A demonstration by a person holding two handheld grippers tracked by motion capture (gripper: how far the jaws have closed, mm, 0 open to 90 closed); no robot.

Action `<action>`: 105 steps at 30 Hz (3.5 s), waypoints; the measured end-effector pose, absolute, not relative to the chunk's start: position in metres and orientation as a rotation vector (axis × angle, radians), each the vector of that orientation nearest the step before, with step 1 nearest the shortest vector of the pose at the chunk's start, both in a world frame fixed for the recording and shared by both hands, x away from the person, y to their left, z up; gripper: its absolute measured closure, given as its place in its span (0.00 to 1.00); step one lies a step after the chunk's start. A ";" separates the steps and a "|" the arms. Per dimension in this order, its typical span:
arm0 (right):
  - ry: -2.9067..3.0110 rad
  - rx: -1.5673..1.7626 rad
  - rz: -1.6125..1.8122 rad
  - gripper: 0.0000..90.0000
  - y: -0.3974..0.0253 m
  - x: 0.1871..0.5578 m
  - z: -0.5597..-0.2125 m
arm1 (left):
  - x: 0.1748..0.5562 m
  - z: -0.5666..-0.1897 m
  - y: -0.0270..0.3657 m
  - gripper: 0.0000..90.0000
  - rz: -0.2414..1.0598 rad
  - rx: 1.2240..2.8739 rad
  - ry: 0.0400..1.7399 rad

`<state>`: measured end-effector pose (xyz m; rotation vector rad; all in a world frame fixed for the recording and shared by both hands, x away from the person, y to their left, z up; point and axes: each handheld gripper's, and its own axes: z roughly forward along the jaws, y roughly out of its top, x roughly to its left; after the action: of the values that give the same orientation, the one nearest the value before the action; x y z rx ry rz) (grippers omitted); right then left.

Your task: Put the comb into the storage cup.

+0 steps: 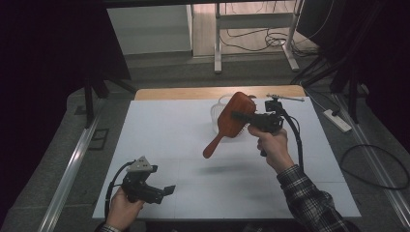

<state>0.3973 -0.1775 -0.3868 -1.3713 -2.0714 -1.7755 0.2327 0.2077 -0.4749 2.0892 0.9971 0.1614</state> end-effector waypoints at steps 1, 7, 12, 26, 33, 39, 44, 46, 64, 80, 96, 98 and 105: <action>-2.070 -1.376 -1.777 0.58 -0.177 0.398 -0.387 | 0.232 -0.475 0.209 0.00 0.161 2.086 0.999; -2.076 -1.391 -1.781 0.58 -0.178 0.404 -0.384 | 0.226 -0.475 0.217 0.00 0.167 2.058 1.012; -2.071 -1.403 -1.791 0.58 -0.178 0.410 -0.383 | 0.221 -0.475 0.223 0.00 0.183 2.047 1.021; -2.069 -1.432 -1.807 0.58 -0.177 0.423 -0.376 | 0.211 -0.475 0.232 0.00 0.219 2.043 1.040; -2.072 -1.444 -1.815 0.58 -0.175 0.430 -0.370 | 0.208 -0.474 0.236 0.00 0.231 2.014 1.050; -2.075 -1.455 -1.824 0.58 -0.174 0.435 -0.365 | 0.206 -0.473 0.239 0.00 0.239 2.007 1.064; -2.080 -1.470 -1.832 0.58 -0.174 0.441 -0.361 | 0.204 -0.473 0.241 0.00 0.244 2.004 1.073; -2.080 -1.477 -1.834 0.58 -0.174 0.444 -0.360 | 0.203 -0.472 0.242 0.00 0.248 2.002 1.076; -2.082 -1.553 -1.871 0.58 -0.176 0.465 -0.348 | 0.203 -0.472 0.244 0.00 0.252 1.991 1.097; -2.081 -1.639 -1.893 0.58 -0.187 0.482 -0.346 | 0.202 -0.472 0.244 0.00 0.254 1.991 1.096; -2.139 -1.698 -1.862 0.58 -0.187 0.490 -0.355 | 0.202 -0.472 0.244 0.00 0.253 1.995 1.107; -2.150 -1.698 -1.855 0.58 -0.186 0.490 -0.357 | 0.202 -0.472 0.244 0.00 0.253 1.993 1.107; -2.142 -1.711 -1.844 0.58 -0.184 0.489 -0.370 | 0.202 -0.472 0.244 0.00 0.252 1.992 1.110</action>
<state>0.4892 -0.1842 -0.3695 -1.7111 -2.1421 -1.8444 0.2021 0.2440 -0.4724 1.9923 1.1098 0.2519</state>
